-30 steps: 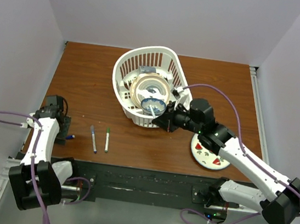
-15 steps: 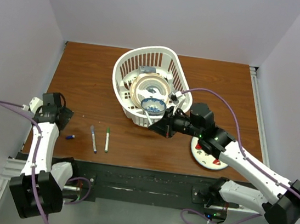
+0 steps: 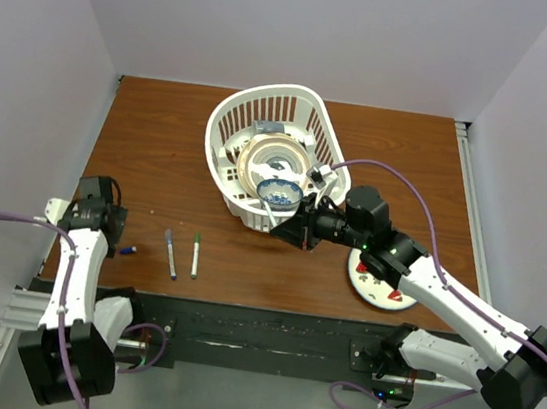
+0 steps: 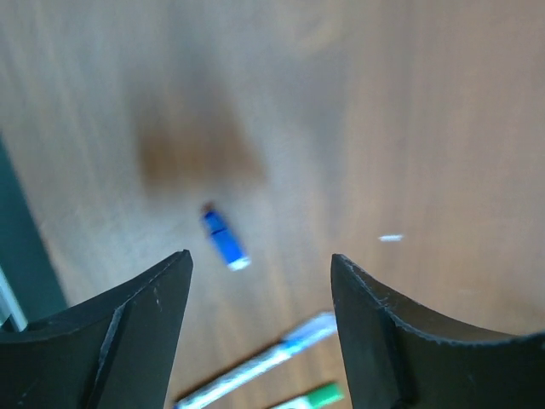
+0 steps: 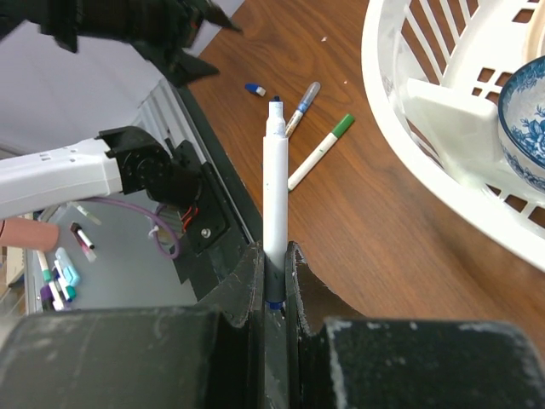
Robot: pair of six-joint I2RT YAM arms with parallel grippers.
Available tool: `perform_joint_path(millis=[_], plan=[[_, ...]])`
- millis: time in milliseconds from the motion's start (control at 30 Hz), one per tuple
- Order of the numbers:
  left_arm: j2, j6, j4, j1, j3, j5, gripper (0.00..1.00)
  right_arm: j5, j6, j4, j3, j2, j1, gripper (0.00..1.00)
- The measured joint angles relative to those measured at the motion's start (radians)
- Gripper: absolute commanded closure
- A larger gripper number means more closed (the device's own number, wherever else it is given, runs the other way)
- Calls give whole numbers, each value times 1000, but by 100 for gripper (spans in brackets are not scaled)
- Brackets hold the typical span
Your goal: Insert the pens into the pen caps
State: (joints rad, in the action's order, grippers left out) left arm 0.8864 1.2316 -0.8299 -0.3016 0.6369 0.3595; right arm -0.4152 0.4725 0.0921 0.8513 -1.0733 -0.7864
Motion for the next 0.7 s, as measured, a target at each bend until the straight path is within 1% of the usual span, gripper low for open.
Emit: perform_joint_path(millis=[133,233,500,633,700], plan=[[122,41,-4,0,-69,-63,34,1,6,1,2,2,0,100],[179,60,3,0,-101,-82,36,1,7,0,2,3,0,100],[214,70,17,0,-117,-77,41,2,6,2,2,3,0,100],[245,67,8,0,-105,-72,50,2,4,5,2,3,0,100],[256,66,1,1,-100,-65,58,2,2,6,2,3,0,100]])
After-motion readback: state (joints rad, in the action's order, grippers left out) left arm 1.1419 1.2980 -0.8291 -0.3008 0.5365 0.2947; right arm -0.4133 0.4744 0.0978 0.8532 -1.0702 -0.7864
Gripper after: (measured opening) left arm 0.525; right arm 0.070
